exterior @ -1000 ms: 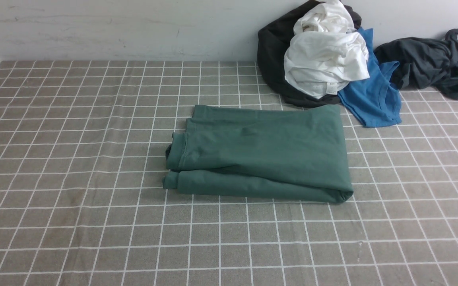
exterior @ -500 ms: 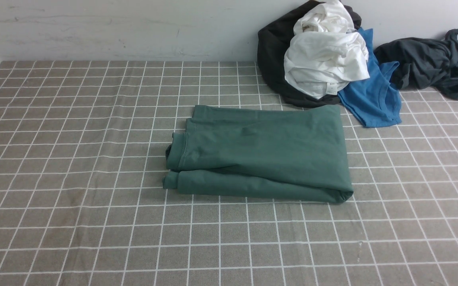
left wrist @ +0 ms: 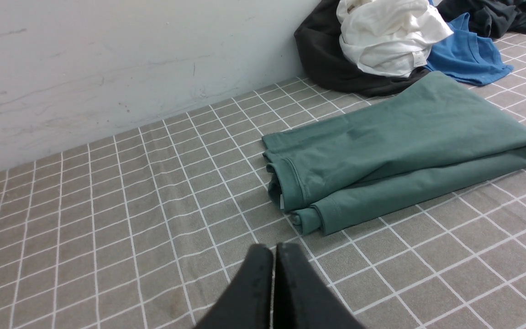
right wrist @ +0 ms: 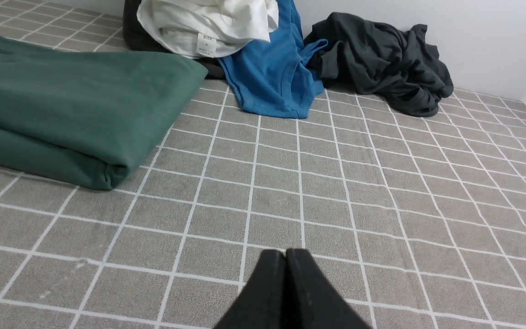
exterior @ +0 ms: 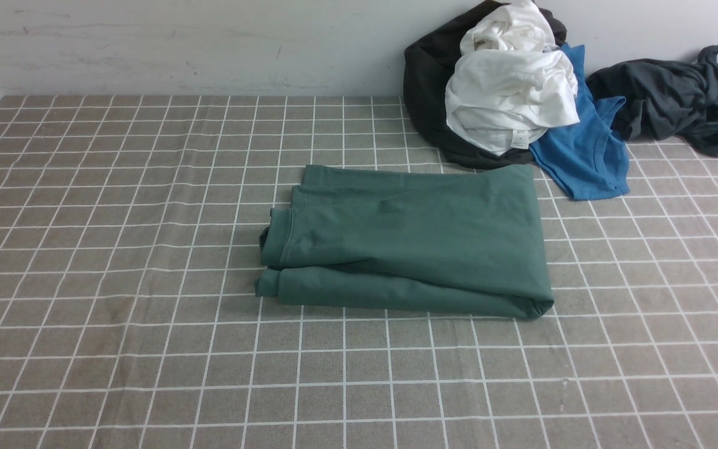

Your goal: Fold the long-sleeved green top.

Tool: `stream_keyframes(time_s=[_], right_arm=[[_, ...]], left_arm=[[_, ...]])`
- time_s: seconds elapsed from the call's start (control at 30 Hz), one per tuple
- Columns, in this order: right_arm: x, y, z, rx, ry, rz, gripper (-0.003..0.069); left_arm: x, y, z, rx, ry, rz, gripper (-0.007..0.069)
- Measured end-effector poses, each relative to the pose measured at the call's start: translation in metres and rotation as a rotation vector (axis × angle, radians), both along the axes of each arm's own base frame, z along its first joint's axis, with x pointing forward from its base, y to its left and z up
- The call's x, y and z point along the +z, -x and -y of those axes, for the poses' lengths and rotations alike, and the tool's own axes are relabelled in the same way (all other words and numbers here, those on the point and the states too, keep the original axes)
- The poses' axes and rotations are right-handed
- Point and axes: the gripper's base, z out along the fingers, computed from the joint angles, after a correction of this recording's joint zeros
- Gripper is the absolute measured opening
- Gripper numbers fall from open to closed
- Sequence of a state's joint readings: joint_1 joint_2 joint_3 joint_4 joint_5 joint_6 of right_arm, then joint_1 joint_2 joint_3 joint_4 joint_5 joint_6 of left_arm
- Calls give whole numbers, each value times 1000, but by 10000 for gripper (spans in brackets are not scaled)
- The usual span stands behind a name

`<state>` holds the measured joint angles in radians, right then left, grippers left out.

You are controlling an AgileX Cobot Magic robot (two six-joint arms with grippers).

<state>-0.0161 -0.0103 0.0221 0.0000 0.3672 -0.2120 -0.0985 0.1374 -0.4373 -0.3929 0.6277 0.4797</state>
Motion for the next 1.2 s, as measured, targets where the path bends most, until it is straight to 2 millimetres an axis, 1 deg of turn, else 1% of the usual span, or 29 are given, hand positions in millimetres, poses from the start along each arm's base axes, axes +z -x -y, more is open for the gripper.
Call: stream_keyframes(time_s=[0.7,0.8,0.87,0.9,0.93,1.0,1.03,1.1,1.17,1.2], right_arm=[[-1,0,0,-1,-3,-9,-14],[-1,0,0,0,-1,-9,-14],[-1,0,0,0,-1,-9,-14],[-1,0,0,0,-1,-9,-14],[-1,0,0,0,-1,-9,-14],[-1,0,0,0,-1,-9,-14],[-1,0,0,0,-1,-9,-14],[-1,0,0,0,-1,-9,-14],[-1,0,0,0,-1,-9,-14],[-1,0,0,0,-1,-10,-14]], left_arm=[[0,0,0,0,0,0,-8],[-9,-2,0,2,-1,-18,-8],[-18,-3,0,4,-9,-37,-8],[-19,-2,-1,6,-15,-35,-8],[-23,-2,-2,19,-44,-31,-8],[-35,-2,-10,100,-126,13,-8],[-35,-2,-12,120,-119,23,-8],[-49,-3,-18,215,-76,47,-8],[-61,-6,-22,269,-60,31,-8],[-72,-9,-24,300,-59,6,-8]])
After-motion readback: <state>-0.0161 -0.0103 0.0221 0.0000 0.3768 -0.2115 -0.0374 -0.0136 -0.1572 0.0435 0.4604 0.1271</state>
